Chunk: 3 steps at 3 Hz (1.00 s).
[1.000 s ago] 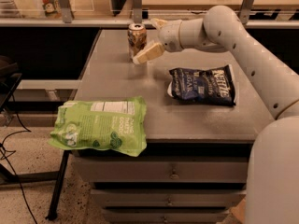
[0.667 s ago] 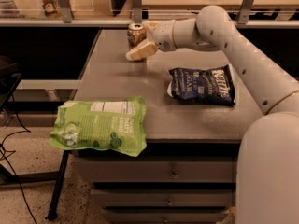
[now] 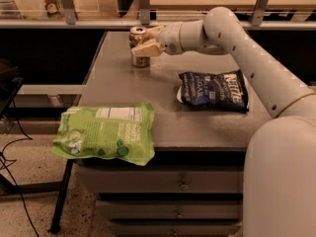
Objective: Move orange can near green rice chip bag
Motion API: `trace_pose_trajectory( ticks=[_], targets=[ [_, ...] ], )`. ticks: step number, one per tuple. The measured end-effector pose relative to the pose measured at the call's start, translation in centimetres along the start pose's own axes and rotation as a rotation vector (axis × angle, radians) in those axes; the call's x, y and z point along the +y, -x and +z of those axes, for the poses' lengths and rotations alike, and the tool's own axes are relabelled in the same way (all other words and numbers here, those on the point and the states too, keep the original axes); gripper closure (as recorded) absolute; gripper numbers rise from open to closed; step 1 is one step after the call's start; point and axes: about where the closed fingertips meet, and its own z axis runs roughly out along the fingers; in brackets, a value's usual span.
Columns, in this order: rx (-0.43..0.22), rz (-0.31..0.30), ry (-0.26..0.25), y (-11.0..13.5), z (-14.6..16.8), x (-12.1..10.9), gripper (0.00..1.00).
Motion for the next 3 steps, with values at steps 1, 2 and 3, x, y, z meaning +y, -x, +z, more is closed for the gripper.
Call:
trace_pose_trajectory(
  ticks=[1,2,3],
  targets=[
    [-0.018,0.017,0.012,0.5,0.0,0.4,0.88],
    [-0.007,0.024,0.075,1.5,0.2,3.2,0.88],
    [-0.004,0.048,0.189,2.3,1.1,7.9,0.82]
  ],
)
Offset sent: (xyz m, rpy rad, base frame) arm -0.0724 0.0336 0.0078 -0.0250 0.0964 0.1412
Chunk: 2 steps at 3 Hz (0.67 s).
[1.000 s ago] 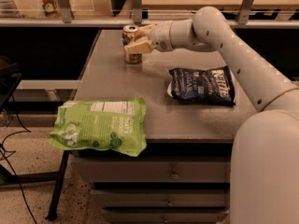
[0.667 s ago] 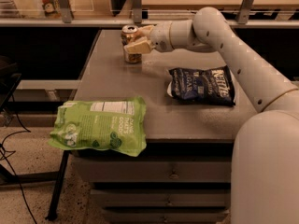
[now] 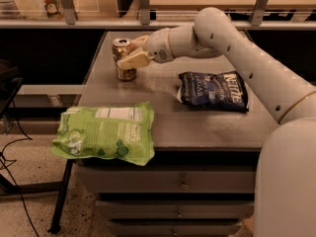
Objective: Move orange can near green rice chip bag
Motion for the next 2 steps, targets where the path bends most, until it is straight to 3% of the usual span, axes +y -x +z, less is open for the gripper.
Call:
trace_pose_trajectory(
  ticks=[1,2],
  targets=[
    [-0.006,0.034,0.076,0.3,1.3,3.7,0.79],
    [-0.025,0.053,0.105,0.6,1.7,6.7,0.65]
  ],
)
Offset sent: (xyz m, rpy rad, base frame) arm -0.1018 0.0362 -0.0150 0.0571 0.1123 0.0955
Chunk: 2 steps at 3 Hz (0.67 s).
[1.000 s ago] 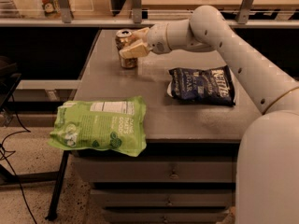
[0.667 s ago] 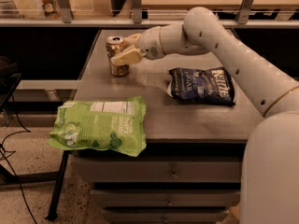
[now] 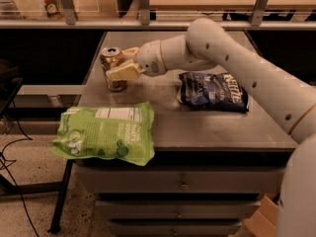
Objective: Move orange can near green rice chip bag
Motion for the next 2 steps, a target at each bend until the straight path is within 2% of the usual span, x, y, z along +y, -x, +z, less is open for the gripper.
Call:
trace_pose_trajectory(
  ticks=[2],
  targets=[
    [-0.028,0.01,0.031,-0.1,0.0,5.0,0.2]
  ],
)
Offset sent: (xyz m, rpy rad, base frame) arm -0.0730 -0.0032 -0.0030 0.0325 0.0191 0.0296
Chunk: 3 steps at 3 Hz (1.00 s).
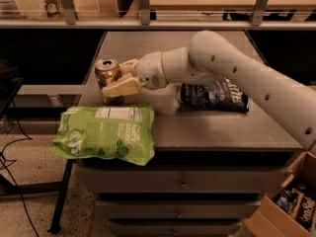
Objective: Move orange can near green rice chip bag
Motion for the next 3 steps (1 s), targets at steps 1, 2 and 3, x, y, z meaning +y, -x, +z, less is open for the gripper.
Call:
trace_pose_trajectory(
  ticks=[1,2,3],
  targets=[
    [-0.012,-0.01,0.022,0.1,-0.2,0.9,0.01],
    [-0.005,-0.058,0.046,1.5,-1.1,0.5,0.0],
    [-0.005,-0.061,0.046,1.6,-1.1,0.4,0.0]
  ],
)
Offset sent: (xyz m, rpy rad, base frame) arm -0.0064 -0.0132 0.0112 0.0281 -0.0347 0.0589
